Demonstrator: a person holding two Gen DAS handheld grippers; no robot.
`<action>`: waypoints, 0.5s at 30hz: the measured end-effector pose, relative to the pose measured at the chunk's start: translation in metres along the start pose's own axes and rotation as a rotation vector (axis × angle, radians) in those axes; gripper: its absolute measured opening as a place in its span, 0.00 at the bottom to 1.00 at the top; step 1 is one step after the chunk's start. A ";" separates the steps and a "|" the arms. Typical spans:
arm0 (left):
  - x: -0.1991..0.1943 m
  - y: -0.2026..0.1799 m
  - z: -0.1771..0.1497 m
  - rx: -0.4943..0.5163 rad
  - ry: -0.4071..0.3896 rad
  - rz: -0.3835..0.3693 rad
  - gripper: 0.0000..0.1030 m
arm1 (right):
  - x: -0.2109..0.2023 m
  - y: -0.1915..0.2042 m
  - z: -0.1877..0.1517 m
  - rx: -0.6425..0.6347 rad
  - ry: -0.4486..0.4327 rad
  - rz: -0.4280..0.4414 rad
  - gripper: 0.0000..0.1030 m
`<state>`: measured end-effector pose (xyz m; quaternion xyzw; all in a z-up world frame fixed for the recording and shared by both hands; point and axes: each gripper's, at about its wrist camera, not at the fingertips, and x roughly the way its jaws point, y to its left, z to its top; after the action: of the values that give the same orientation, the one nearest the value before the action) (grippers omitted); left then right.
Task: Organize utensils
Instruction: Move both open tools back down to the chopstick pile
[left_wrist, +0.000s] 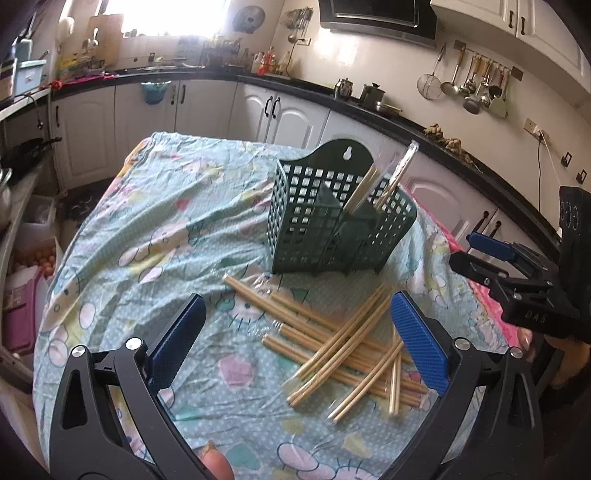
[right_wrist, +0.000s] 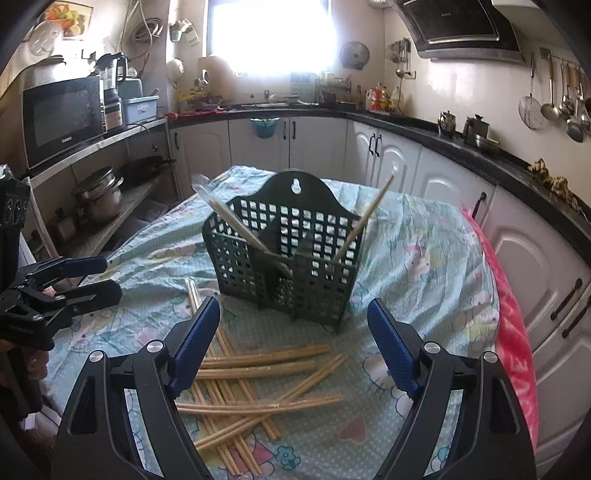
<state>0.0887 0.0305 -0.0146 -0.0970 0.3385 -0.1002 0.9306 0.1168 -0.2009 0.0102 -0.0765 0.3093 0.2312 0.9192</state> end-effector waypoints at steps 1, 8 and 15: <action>0.001 0.002 -0.003 -0.002 0.008 0.001 0.90 | 0.001 -0.002 -0.003 0.005 0.006 -0.005 0.77; 0.010 0.009 -0.023 -0.003 0.059 -0.003 0.90 | 0.009 -0.013 -0.020 0.033 0.048 -0.026 0.77; 0.019 0.014 -0.038 -0.008 0.112 -0.035 0.81 | 0.017 -0.021 -0.033 0.062 0.083 -0.040 0.77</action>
<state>0.0796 0.0350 -0.0585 -0.1008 0.3888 -0.1204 0.9079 0.1210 -0.2223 -0.0269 -0.0640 0.3528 0.1996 0.9119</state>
